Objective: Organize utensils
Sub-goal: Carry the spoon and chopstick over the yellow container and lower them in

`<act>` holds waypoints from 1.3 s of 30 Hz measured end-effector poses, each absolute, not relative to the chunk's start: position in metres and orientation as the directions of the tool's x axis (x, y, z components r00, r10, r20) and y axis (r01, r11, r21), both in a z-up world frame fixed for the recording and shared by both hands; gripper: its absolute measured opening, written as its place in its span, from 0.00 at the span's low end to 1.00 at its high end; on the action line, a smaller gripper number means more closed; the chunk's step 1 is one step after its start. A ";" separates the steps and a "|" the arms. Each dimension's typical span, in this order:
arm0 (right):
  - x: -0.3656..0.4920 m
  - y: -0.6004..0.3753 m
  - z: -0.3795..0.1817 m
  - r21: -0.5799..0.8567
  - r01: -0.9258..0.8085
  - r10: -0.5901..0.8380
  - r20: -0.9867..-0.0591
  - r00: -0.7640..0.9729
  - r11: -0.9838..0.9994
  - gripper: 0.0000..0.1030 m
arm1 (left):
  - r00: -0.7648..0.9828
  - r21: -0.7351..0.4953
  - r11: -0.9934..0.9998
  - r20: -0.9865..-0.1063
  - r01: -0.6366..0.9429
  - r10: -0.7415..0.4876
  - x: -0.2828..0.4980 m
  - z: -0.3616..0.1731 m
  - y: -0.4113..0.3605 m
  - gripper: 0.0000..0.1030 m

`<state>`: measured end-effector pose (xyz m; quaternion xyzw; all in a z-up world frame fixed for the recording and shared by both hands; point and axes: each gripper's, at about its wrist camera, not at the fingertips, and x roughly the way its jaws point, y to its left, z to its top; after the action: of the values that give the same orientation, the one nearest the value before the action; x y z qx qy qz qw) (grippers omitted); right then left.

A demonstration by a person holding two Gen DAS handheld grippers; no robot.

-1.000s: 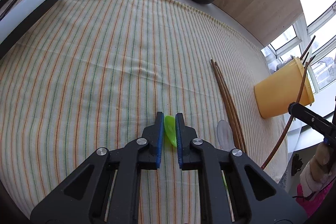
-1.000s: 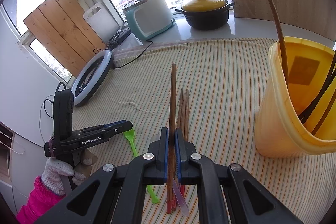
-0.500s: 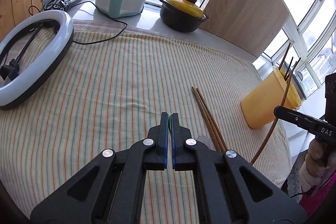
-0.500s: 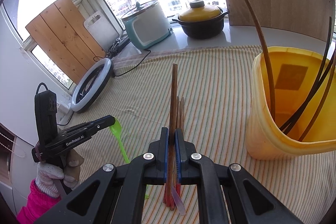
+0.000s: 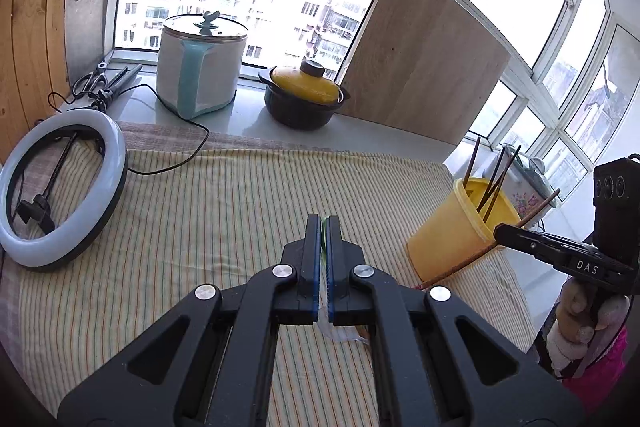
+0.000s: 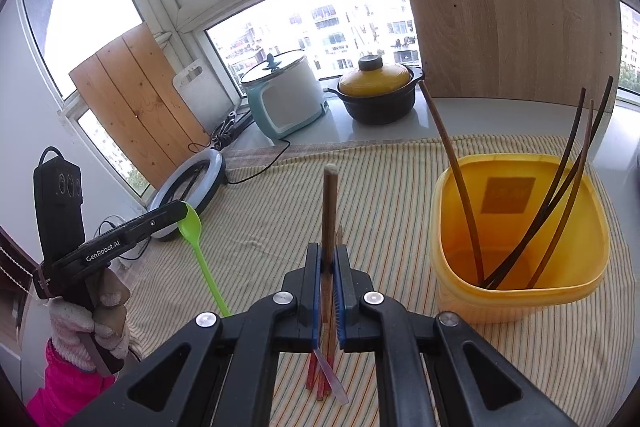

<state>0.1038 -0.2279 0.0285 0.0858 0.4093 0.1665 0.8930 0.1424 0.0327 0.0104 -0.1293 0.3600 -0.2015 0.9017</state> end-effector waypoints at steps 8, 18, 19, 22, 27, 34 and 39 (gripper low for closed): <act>0.094 -0.254 0.061 0.319 -0.216 0.378 -0.640 0.669 0.923 0.03 | 0.673 -0.384 0.870 -0.557 0.310 -0.486 0.147 0.033 0.008 0.00; 0.082 -0.300 0.104 0.365 -0.182 0.368 -0.545 0.753 0.913 0.03 | 0.686 -0.402 0.845 -0.503 0.353 -0.526 0.159 0.064 -0.022 0.00; 0.080 -0.305 0.108 0.368 -0.177 0.364 -0.536 0.762 0.913 0.03 | 0.687 -0.403 0.844 -0.500 0.355 -0.528 0.161 0.066 -0.025 0.00; 0.075 -0.317 0.118 0.366 -0.159 0.341 -0.514 0.787 0.917 0.03 | 0.685 -0.403 0.838 -0.493 0.367 -0.537 0.165 0.073 -0.035 0.00; 0.067 -0.336 0.127 0.348 -0.118 0.289 -0.497 0.818 0.930 0.03 | 0.694 -0.410 0.833 -0.474 0.370 -0.542 0.174 0.082 -0.053 0.00; 0.063 -0.354 0.127 0.310 -0.056 0.213 -0.501 0.839 0.949 0.03 | 0.700 -0.441 0.823 -0.458 0.357 -0.549 0.192 0.087 -0.076 0.00; 0.065 -0.359 0.120 0.293 -0.036 0.191 -0.520 0.832 0.955 0.03 | 0.718 -0.439 0.832 -0.451 0.339 -0.530 0.202 0.089 -0.089 0.00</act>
<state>0.0652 -0.3587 0.1204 0.1368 0.2833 0.0601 0.9473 0.2023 -0.0894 0.0890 -0.1646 0.2900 -0.2382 0.9122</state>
